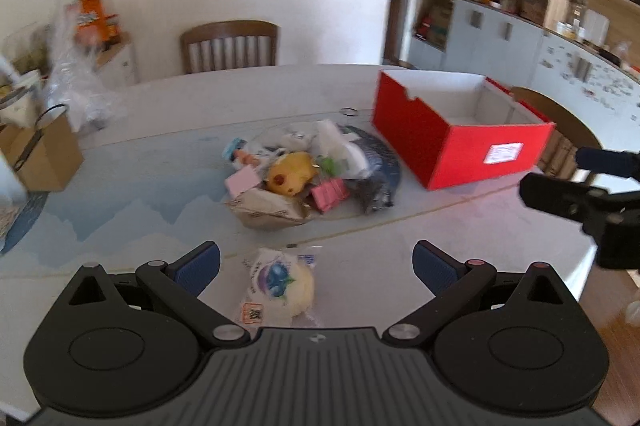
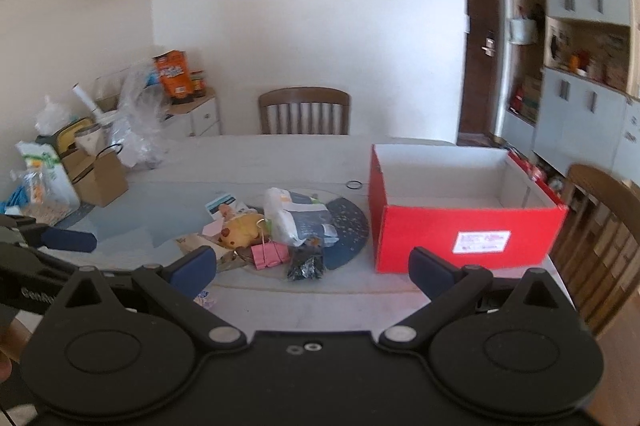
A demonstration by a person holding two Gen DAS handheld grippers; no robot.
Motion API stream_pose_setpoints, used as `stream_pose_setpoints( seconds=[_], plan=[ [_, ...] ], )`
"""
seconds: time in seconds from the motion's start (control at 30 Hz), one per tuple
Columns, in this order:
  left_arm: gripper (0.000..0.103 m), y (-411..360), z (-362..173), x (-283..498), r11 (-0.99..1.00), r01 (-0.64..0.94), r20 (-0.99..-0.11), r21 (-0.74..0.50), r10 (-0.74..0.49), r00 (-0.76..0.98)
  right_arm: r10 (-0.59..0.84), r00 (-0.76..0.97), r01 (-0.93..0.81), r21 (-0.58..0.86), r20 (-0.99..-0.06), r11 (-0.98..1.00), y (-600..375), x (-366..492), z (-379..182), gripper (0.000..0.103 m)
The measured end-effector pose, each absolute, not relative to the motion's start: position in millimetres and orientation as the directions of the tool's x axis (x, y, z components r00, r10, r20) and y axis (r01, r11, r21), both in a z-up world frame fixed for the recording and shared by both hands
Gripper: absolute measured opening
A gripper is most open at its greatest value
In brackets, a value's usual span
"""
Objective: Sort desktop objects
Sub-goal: 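Move the left tool to the blueberry bun while the right tool reaches the white-grey bag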
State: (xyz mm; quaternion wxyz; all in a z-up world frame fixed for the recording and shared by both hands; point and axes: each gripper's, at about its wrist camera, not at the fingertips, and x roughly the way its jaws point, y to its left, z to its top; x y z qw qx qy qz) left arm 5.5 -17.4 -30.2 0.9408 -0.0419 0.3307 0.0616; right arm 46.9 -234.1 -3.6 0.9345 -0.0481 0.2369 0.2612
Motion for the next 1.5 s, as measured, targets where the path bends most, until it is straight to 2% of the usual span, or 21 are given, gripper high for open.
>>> stream_pose_setpoints(
  seconds=[0.07, 0.2, 0.33, 0.5, 0.63, 0.9, 1.3, 1.43, 1.5],
  plan=[
    [0.103, -18.5, -32.9, 1.7, 0.984, -0.179, -0.601, -0.020, 0.131, 0.788, 0.481, 0.744, -0.532, 0.024, -0.464, 0.846, -234.3, 50.3, -3.5, 0.102],
    [0.103, -13.8, -40.3, 4.2, 0.983, -0.180, -0.609, -0.044, 0.116, 0.785, 0.501, 0.724, -0.559, 0.022, -0.474, 0.829, -229.7, 59.5, -6.4, 0.102],
    [0.103, -9.9, -50.5, 14.6, 0.979, -0.202, -0.622, 0.024, 0.173, 0.764, 0.494, 0.728, -0.553, 0.018, -0.476, 0.833, -219.7, 72.1, -10.9, 0.102],
    [0.103, 3.7, -67.3, 32.3, 0.989, -0.148, -0.659, -0.010, 0.105, 0.744, 0.483, 0.711, -0.541, 0.041, -0.511, 0.840, -203.2, 95.8, -21.2, 0.101],
    [0.103, 9.2, -81.1, 44.5, 0.995, -0.098, -0.688, 0.025, 0.088, 0.720, 0.462, 0.711, -0.533, 0.023, -0.530, 0.846, -181.8, 116.4, -28.2, 0.101],
    [0.103, 23.2, -105.5, 62.1, 0.999, -0.042, -0.743, 0.020, 0.043, 0.668, 0.411, 0.698, -0.500, 0.011, -0.587, 0.866, -142.1, 158.0, -50.1, 0.095],
    [0.102, 30.6, -119.5, 77.6, 0.998, 0.065, -0.775, 0.013, -0.031, 0.631, 0.350, 0.696, -0.450, 0.000, -0.627, 0.893, -93.7, 208.7, -66.5, 0.085],
    [0.092, 32.1, -123.0, 82.0, 0.996, 0.091, -0.790, 0.017, -0.042, 0.611, 0.340, 0.693, -0.449, -0.013, -0.636, 0.893, -75.5, 217.7, -69.9, 0.083],
    [0.090, 32.7, -124.8, 84.0, 0.995, 0.104, -0.795, 0.011, -0.054, 0.604, 0.326, 0.689, -0.444, -0.022, -0.648, 0.896, -69.4, 221.8, -74.0, 0.079]
  ],
)
